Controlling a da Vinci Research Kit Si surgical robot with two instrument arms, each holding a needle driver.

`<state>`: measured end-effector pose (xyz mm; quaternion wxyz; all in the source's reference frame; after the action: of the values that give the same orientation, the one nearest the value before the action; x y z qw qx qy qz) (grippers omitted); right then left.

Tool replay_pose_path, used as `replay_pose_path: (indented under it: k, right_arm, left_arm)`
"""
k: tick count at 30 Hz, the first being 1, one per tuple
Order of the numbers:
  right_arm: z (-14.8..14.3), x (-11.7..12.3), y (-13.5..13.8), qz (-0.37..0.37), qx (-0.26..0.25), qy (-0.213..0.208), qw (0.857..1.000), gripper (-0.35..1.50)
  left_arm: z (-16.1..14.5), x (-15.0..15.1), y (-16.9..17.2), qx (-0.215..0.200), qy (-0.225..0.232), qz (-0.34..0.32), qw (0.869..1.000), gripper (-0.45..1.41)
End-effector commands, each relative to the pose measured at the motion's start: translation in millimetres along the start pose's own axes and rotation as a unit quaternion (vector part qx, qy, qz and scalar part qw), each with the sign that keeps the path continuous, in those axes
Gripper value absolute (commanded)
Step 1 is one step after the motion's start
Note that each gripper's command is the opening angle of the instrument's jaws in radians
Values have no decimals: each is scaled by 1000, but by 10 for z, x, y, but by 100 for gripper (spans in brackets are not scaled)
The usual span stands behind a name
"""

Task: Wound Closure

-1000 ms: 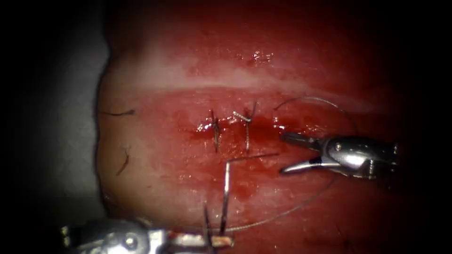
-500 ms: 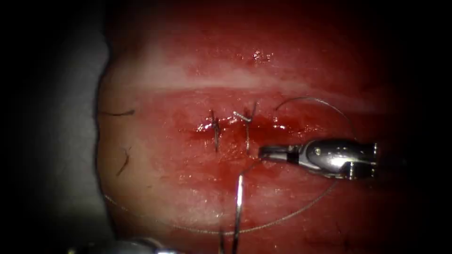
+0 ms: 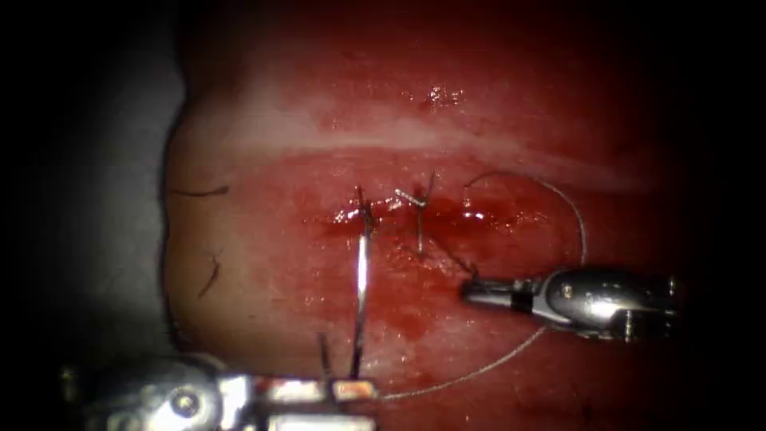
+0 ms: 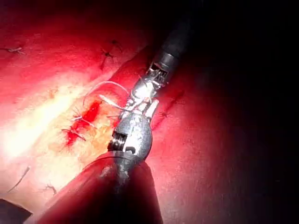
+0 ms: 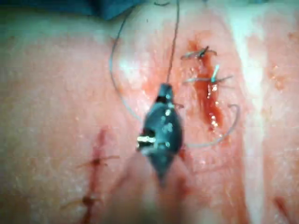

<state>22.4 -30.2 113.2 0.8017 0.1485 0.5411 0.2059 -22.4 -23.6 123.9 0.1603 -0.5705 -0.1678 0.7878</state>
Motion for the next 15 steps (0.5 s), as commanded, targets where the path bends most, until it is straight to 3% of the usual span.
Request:
replay_pose_path:
  k: [1, 14, 15]
  right_arm:
    - [2, 15, -33, 8, 6, 5, 1000, -35]
    - [6, 125, -144, 16, 58, 38, 997, -35]
    - [7, 131, -146, 9, 56, 42, 997, -8]
  left_arm:
    - [6, -12, 1, 11, -8, 2, 1000, -45]
    - [-12, -56, -58, 112, -61, 24, 992, -45]
    - [-14, -57, -60, 115, -62, 22, 991, -45]
